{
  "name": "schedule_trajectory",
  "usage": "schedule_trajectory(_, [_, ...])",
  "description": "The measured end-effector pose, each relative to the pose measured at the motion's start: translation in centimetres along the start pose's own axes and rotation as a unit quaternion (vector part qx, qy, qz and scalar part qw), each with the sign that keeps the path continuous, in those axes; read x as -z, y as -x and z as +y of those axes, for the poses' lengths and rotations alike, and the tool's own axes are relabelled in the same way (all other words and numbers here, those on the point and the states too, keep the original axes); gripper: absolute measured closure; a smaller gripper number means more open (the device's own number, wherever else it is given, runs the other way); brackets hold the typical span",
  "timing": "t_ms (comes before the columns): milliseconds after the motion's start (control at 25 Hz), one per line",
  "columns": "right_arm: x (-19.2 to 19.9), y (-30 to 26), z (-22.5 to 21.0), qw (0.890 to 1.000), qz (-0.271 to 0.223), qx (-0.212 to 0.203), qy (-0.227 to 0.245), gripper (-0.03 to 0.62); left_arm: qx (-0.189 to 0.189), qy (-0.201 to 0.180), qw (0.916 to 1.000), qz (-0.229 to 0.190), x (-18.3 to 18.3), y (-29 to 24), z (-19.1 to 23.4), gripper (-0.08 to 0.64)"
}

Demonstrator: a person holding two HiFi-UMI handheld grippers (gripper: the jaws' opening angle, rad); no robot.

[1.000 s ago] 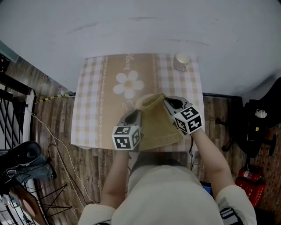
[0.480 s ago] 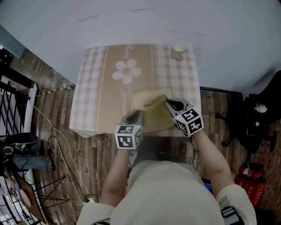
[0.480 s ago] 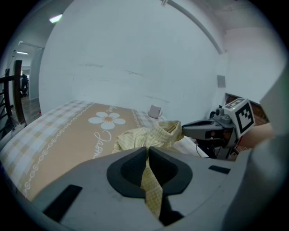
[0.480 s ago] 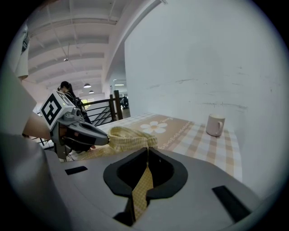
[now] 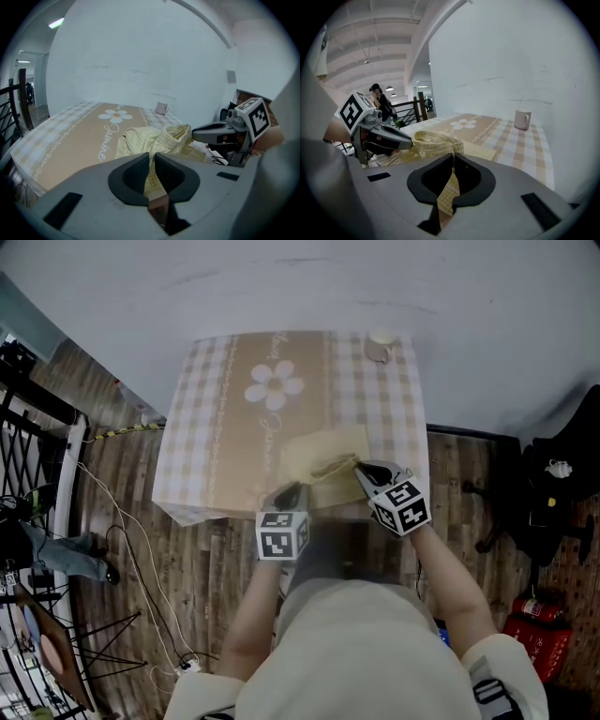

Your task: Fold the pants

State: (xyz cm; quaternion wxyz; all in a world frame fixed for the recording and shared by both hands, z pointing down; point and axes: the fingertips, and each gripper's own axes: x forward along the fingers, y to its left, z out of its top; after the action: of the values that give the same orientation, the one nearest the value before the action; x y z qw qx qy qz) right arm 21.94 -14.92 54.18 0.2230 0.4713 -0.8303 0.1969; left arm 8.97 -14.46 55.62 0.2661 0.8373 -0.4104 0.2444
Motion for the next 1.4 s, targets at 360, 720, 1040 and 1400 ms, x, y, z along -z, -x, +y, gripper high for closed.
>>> schedule_trajectory(360, [2.3,2.2,1.4,0.999,-0.003,0.000,-0.045,0.580,-0.018,0.006,0.9998,-0.008,2.1,2.1,-0.4,0.491])
schedule_trajectory(720, [3.5,4.7,4.6,0.998,-0.018,-0.007,-0.059,0.580,-0.018,0.042,0.9982,-0.038,3.1,5.7,-1.8,0.467])
schedule_trajectory(1040, [2.6,8.4,7.2,0.993,-0.073,-0.011,-0.090,0.581,-0.010,0.050,0.9953,-0.082,2.9,9.2,-4.6,0.529])
schedule_trajectory(1400, [3.5,11.6,8.2,0.993,-0.075,0.019,-0.084,0.581,0.017,0.055,0.9941,-0.092,3.2,10.8,-7.6,0.539])
